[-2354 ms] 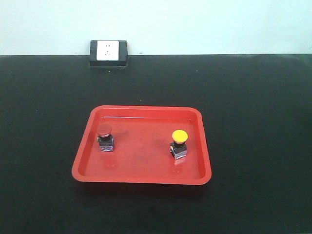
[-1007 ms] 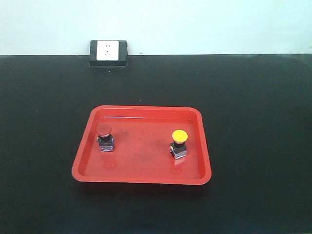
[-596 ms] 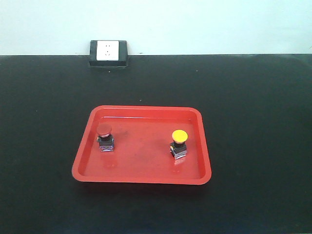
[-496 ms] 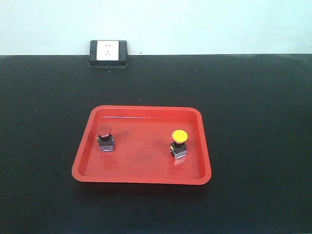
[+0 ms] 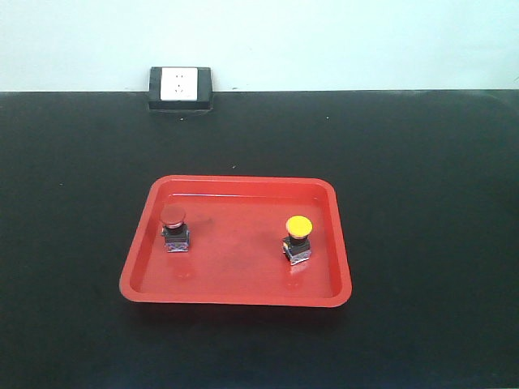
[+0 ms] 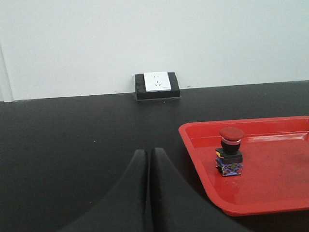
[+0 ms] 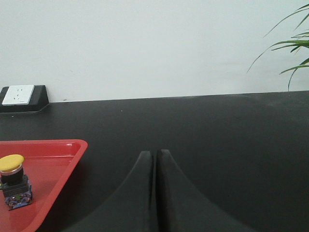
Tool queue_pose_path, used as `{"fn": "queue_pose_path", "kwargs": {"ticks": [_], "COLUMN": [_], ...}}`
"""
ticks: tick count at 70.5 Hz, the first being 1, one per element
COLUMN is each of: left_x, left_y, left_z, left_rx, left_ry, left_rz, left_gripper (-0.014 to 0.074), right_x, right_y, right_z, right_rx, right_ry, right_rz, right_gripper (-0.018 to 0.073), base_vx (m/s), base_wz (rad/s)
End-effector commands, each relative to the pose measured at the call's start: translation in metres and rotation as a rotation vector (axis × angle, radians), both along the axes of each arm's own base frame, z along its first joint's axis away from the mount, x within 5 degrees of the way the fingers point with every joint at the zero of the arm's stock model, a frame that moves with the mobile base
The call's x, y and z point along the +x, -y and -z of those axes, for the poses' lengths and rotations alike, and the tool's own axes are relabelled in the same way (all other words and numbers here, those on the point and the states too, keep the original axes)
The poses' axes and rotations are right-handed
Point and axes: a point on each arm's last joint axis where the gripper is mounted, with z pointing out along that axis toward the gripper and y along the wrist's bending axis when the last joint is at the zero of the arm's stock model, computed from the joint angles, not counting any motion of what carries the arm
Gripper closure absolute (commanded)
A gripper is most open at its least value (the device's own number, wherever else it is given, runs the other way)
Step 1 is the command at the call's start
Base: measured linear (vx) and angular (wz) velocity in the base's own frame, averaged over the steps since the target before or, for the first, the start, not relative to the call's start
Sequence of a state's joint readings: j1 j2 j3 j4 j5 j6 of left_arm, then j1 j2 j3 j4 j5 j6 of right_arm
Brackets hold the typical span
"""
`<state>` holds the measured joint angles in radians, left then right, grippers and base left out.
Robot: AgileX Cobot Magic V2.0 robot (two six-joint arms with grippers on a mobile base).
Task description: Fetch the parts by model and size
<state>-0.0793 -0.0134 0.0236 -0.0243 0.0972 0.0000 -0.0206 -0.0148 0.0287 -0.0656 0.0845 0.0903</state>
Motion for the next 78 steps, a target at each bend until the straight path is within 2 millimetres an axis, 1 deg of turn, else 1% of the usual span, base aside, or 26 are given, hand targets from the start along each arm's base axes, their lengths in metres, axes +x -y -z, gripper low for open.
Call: {"fn": "queue_pose_path", "kwargs": {"ticks": [1, 78], "left_x": [-0.0016, -0.0016], "left_y": [-0.0005, -0.0005], "left_z": [-0.0115, -0.0115], "left_rx": [-0.025, -0.025], "left_ry": [0.098, 0.098], "left_rz": [-0.004, -0.004], "left_gripper": [0.0603, 0.0603], "right_x": [-0.0004, -0.0003], "right_y": [-0.0002, -0.0001], "right_z": [-0.0057, -0.0047], "right_rx": [-0.023, -0.021], "right_ry": [0.083, 0.072], "right_rz": [0.001, 0.001], "right_gripper": [0.0569, 0.0569], "base_vx": [0.0, 0.0], "base_wz": [0.0, 0.0]}}
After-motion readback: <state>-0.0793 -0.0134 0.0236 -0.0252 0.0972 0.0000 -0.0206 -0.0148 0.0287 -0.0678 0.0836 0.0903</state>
